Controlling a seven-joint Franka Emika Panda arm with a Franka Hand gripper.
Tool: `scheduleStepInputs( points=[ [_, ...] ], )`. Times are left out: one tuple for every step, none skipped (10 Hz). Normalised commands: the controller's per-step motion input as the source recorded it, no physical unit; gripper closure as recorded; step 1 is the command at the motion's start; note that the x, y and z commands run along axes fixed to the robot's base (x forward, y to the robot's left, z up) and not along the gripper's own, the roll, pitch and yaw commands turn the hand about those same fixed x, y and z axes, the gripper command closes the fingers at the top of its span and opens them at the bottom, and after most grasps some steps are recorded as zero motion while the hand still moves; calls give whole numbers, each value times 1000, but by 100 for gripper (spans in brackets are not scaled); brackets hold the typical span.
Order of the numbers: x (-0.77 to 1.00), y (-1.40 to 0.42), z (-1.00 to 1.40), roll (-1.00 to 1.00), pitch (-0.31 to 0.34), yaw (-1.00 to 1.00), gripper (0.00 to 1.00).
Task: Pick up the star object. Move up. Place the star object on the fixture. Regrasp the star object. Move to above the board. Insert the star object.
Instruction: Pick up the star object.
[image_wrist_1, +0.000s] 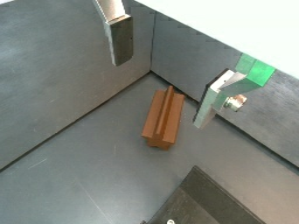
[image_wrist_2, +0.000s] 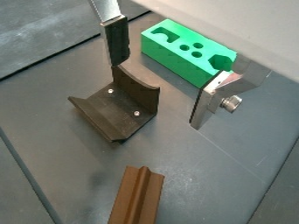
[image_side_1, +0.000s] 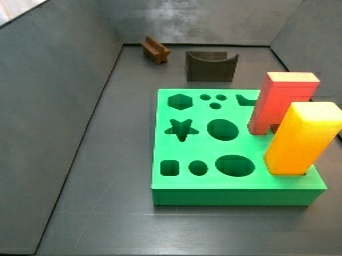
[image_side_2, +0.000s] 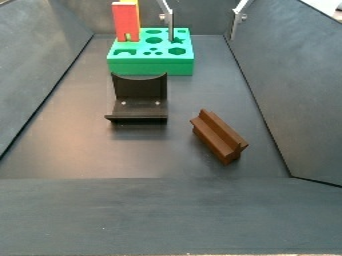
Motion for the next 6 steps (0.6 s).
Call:
scheduleStepInputs(
  points=[
    [0, 0, -69, 0, 0, 63, 0],
    [0, 0, -149, -13, -19, 209, 0],
    [0, 0, -243, -27, -29, 380, 0],
    [0, -77, -609, -51, -80, 443, 0],
    [0, -60, -531, -26, -60, 426, 0],
    [0, 0, -469, -46, -60, 437, 0]
  ],
)
